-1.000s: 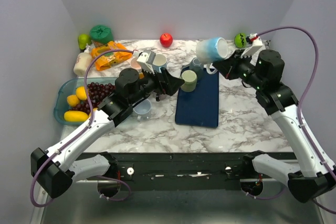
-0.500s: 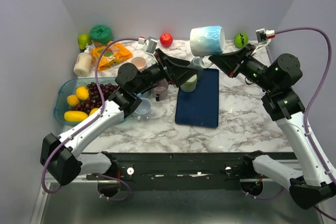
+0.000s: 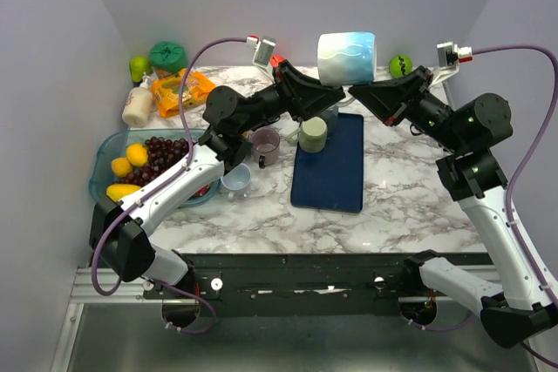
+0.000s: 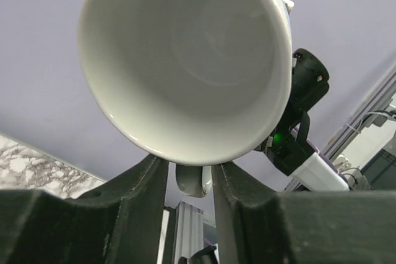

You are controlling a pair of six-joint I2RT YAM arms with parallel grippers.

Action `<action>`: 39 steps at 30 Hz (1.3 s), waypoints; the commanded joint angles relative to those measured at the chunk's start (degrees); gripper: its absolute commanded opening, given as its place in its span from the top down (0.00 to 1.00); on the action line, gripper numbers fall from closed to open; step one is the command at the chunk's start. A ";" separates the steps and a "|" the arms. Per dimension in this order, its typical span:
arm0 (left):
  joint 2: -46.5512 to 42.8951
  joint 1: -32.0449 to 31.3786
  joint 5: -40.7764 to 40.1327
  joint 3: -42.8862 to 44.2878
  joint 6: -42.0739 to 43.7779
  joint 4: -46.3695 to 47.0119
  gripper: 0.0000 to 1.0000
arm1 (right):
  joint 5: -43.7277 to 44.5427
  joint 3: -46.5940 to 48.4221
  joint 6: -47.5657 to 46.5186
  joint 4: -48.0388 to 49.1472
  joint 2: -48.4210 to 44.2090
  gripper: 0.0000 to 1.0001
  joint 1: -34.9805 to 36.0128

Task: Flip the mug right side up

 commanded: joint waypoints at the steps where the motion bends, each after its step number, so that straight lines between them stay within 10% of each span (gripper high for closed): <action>1: 1.36 -0.33 2.88 1.80 -2.56 4.13 0.64 | -2.50 -0.21 1.76 8.96 -1.84 0.99 0.42; 14: 3.74 -0.86 1.29 4.26 -6.60 8.44 0.61 | -3.02 -4.95 0.80 14.23 -0.61 0.99 1.04; 18: 4.09 -0.86 1.82 4.97 -6.61 7.83 1.00 | -1.80 -5.13 0.01 11.79 -0.53 0.99 1.04; 23: 1.99 -0.95 -0.98 3.57 -1.61 3.18 1.00 | 2.51 -4.78 -1.84 6.33 -0.70 0.99 1.04; 29: -3.20 -0.95 -12.49 4.09 10.69 -17.37 1.00 | 13.48 -5.75 -3.60 -2.54 -2.45 0.38 1.04; 39: -9.18 -0.95 -26.29 6.82 30.74 -51.99 1.00 | 25.27 -6.36 -6.93 -17.92 -4.57 0.16 1.04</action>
